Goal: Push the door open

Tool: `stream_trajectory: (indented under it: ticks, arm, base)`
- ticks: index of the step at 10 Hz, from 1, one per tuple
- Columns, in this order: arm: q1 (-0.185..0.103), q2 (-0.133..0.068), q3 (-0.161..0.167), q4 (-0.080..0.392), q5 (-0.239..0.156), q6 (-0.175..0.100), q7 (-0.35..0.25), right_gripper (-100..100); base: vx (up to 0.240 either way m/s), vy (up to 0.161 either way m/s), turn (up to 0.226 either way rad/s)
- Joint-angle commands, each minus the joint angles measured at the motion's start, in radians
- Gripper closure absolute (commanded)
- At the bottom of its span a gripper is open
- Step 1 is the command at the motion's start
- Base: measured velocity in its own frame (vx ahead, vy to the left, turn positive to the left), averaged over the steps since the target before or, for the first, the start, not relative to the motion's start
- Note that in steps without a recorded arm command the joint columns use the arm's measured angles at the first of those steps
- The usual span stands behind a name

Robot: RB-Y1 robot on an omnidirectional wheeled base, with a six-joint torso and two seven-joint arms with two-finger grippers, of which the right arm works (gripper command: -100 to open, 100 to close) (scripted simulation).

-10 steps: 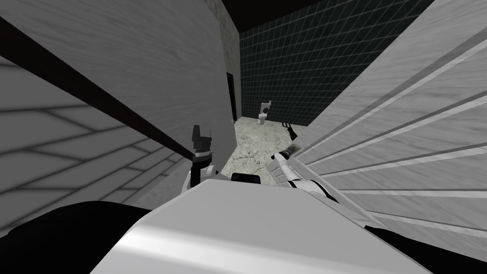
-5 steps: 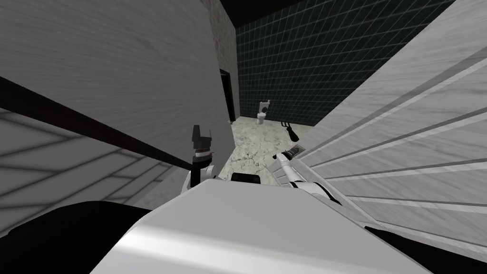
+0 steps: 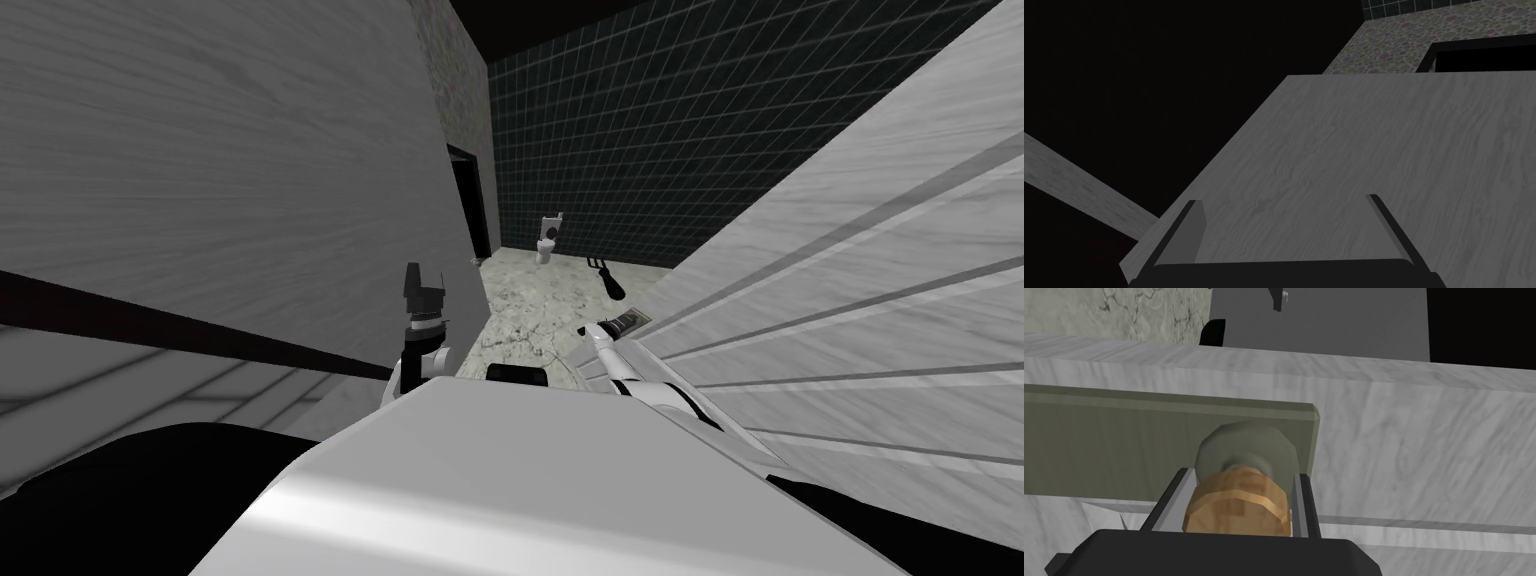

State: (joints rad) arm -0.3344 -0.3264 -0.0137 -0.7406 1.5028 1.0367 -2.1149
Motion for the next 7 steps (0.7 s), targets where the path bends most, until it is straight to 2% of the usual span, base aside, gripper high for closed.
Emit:
stream_trajectory:
  ticks: [1, 2, 4, 7]
  arm:
    - [0.000, 0.000, 0.000, 0.000, 0.000, 0.000, 0.000, 100]
    - [0.001, -0.012, -0.017, 0.005, -0.008, 0.013, 0.001, 100]
    - [0.003, -0.019, -0.031, 0.012, -0.017, 0.023, 0.002, 100]
    - [0.008, -0.035, -0.063, 0.027, -0.035, 0.047, 0.003, 100]
  base:
    - [0.076, -0.027, -0.030]
    - [0.148, -0.070, -0.043]
    - [0.179, -0.086, -0.057]
    - [0.195, -0.129, -0.069]
